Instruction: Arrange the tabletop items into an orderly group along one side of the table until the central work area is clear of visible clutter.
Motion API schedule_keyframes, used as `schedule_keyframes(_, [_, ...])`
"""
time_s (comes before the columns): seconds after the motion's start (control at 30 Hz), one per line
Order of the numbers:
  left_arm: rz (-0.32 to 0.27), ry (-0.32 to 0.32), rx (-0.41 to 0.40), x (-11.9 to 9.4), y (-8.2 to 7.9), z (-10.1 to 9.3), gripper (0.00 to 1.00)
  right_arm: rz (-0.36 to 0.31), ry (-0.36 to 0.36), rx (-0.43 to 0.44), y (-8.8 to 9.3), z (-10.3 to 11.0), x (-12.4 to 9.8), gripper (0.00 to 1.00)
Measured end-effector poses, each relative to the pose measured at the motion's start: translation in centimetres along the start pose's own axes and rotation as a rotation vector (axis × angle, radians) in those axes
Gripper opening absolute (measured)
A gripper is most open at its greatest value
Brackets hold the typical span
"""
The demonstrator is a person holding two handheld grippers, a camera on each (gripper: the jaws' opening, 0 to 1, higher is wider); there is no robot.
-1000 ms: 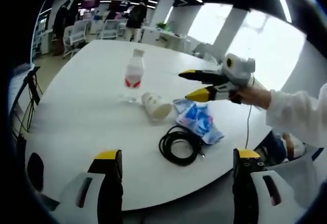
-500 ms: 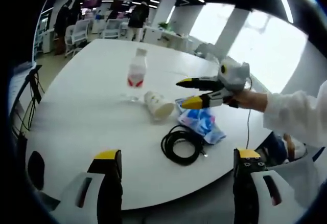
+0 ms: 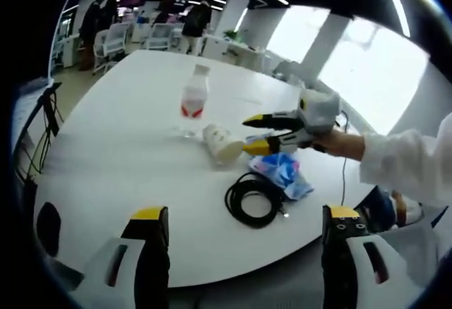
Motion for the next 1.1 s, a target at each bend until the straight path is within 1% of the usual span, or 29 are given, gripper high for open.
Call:
schedule_keyframes(0.13, [0.004,-0.001,-0.015,0.0,0.1,0.1,0.86,0.015,0.004,0.036,0.3,-0.2,0.6,0.26])
schedule_keyframes(0.2, [-0.002,-0.005,-0.023,0.0,0.1,0.2,0.86,0.037,0.022,0.021,0.4,-0.1,0.7,0.24])
schedule_keyframes(0.27, [-0.005,-0.008,-0.024,0.0,0.0,0.3,0.86,0.038,0.036,0.013,0.4,-0.3,0.8,0.23])
schedule_keyframes(0.33, [-0.008,-0.007,-0.03,0.0,-0.1,0.4,0.86,0.042,0.057,0.02,0.9,-1.0,1.0,0.18])
schedule_keyframes(0.4, [-0.015,-0.005,-0.037,0.0,-0.1,0.3,0.86,0.043,0.068,0.036,1.1,-1.1,1.0,0.07])
schedule_keyframes(0.47, [-0.025,-0.003,-0.041,0.1,-0.3,0.5,0.87,0.051,0.092,0.051,1.4,-1.4,1.0,0.0])
schedule_keyframes(0.5, [-0.027,-0.005,-0.042,0.0,-0.3,0.4,0.86,0.061,0.114,0.046,1.6,-1.9,1.0,0.0])
schedule_keyframes(0.53, [-0.029,-0.005,-0.044,0.0,-0.3,0.4,0.86,0.065,0.131,0.045,1.5,-1.9,0.9,0.0])
schedule_keyframes(0.6, [-0.033,-0.007,-0.048,0.0,-0.3,0.5,0.86,0.053,0.17,0.076,1.1,-2.1,0.7,0.0])
schedule_keyframes(0.7, [-0.032,-0.006,-0.054,-0.1,-0.2,0.4,0.86,0.044,0.183,0.11,0.5,-2.7,0.5,0.0])
schedule_keyframes(0.77, [-0.032,-0.003,-0.053,0.0,-0.3,0.4,0.86,0.05,0.187,0.127,0.1,-2.4,0.3,0.0])
schedule_keyframes(0.83, [-0.032,0.001,-0.052,0.0,-0.3,0.3,0.86,0.051,0.187,0.138,-0.1,-2.7,0.3,0.0])
schedule_keyframes(0.97, [-0.032,0.008,-0.052,0.1,-0.4,0.3,0.86,0.043,0.201,0.181,-1.3,-3.2,-0.2,0.0])
schedule_keyframes(1.0, [-0.031,0.009,-0.054,0.1,-0.4,0.3,0.86,0.046,0.21,0.197,-1.5,-3.3,-0.4,0.0])
schedule_keyframes(1.03, [-0.027,0.01,-0.054,0.1,-0.3,0.3,0.86,0.058,0.215,0.237,-1.6,-3.3,-0.5,0.0])
schedule_keyframes(1.07, [-0.02,0.012,-0.052,0.1,-0.3,0.3,0.86,0.055,0.217,0.262,-1.8,-3.2,-0.4,0.0])
schedule_keyframes(1.1, [-0.013,0.014,-0.05,0.2,-0.2,0.3,0.86,0.04,0.219,0.263,-2.1,-3.2,-0.4,0.0])
Point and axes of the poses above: the point that each gripper's makers call its tool centre point, and the gripper's own axes: x roughly forward along the fingers, z roughly to its left, y roughly out of its underside, the point moved 8 cm from there along -x, roughly backward along the fingers, and after that the axes turned 10 degrees about -z, right-handed, at the moved point
